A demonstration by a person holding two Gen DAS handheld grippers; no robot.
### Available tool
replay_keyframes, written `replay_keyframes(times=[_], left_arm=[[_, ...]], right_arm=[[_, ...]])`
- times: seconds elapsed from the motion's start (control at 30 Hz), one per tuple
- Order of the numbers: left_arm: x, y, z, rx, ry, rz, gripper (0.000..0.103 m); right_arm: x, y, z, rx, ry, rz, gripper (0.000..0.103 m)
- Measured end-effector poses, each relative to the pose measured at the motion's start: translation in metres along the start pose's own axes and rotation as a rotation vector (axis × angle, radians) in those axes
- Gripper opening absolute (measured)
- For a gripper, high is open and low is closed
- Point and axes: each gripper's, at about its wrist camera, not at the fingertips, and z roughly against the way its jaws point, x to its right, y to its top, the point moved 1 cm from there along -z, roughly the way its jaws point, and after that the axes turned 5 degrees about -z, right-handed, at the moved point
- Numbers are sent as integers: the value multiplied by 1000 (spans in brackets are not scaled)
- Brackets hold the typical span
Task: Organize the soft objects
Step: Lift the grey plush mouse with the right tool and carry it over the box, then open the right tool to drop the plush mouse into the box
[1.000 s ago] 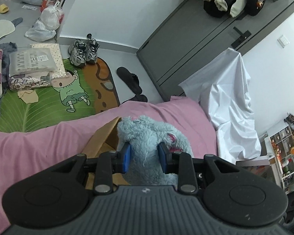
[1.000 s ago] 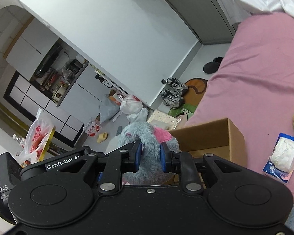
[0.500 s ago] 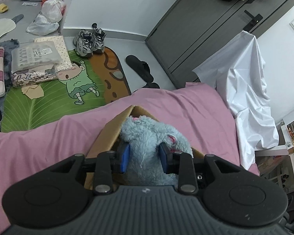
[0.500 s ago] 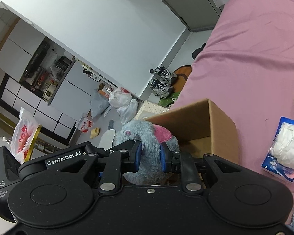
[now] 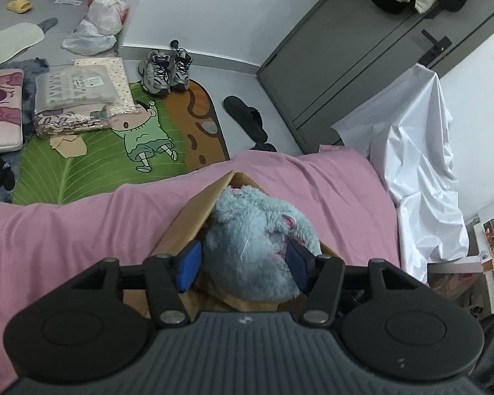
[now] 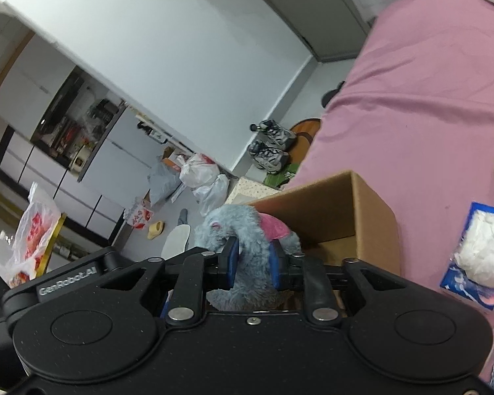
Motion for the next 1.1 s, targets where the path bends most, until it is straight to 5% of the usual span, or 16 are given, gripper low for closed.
replay_keyframes(times=[0.17, 0.27, 0.43, 0.67, 1.1], left_arm=[[-2, -5, 14, 26, 22, 36, 61], [-1, -8, 28, 70, 40, 59, 72], [5, -10, 47, 113, 40, 56, 74], [16, -14, 73, 192, 129, 11, 74], [29, -41, 97, 182, 138, -24, 75]], right_arm=[[-8, 1, 8, 0, 9, 19, 50], [-15, 3, 17, 7, 39, 31, 51], [-20, 6, 34, 25, 59, 48, 52], [-24, 7, 66, 66, 64, 87, 80], [-2, 13, 116, 95, -41, 137, 99]])
